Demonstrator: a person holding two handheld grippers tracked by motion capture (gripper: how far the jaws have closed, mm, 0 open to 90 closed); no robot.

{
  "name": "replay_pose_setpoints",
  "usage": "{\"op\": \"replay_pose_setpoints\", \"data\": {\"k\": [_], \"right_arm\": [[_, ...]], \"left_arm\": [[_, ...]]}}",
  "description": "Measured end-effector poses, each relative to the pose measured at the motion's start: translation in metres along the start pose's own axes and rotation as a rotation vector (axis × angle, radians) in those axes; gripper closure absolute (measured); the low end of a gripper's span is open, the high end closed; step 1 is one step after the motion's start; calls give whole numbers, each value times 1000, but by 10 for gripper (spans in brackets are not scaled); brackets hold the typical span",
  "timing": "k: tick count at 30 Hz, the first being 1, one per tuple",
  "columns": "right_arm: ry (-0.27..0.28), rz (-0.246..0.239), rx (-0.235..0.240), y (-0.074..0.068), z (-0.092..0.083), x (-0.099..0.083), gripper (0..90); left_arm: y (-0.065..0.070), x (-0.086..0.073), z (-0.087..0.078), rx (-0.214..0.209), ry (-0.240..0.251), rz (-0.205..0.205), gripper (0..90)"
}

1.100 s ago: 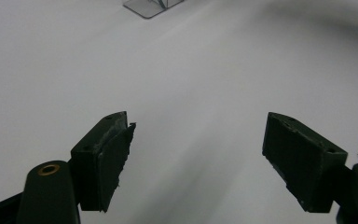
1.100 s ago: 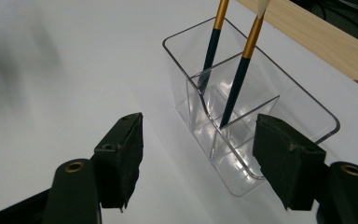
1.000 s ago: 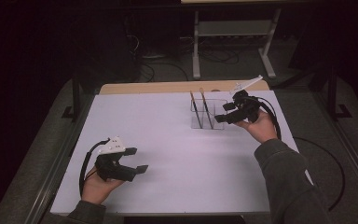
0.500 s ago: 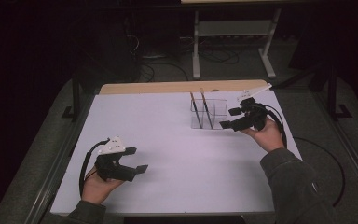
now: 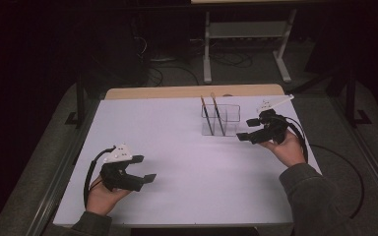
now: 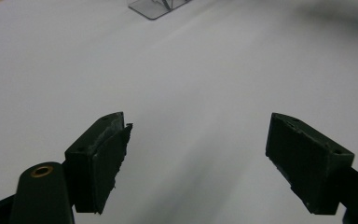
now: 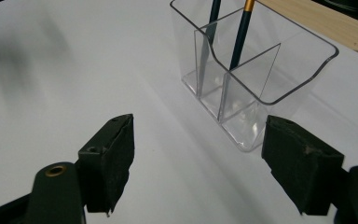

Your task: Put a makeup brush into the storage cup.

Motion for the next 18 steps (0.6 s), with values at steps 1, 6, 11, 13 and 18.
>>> {"op": "replay_pose_setpoints", "data": {"k": [1,6,11,13,18], "right_arm": [[0,4,-1,0,0,-1,243],[-11,17,0,-1,-1,-8,235],[-6,24,-3,-2,-4,-12,235],[1,16,-5,-2,-5,-12,232],[8,20,-9,-5,-8,-15,226]], "left_arm": [[0,0,0,-1,0,-2,197],[0,-1,1,-1,0,-5,192],[-1,-1,0,2,-1,-5,192],[-1,-1,0,2,-3,-6,192],[-1,-2,-1,4,-3,-7,188]]}}
Point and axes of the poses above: each handheld gripper's, and its own axes: z roughly forward along the jaws, x roughly out of its top, y roughly to its right, the point moved 10 cm from there along z, roughly forward along the jaws, and after that the axes turned 8 degrees about y, right-handed, at the moved point
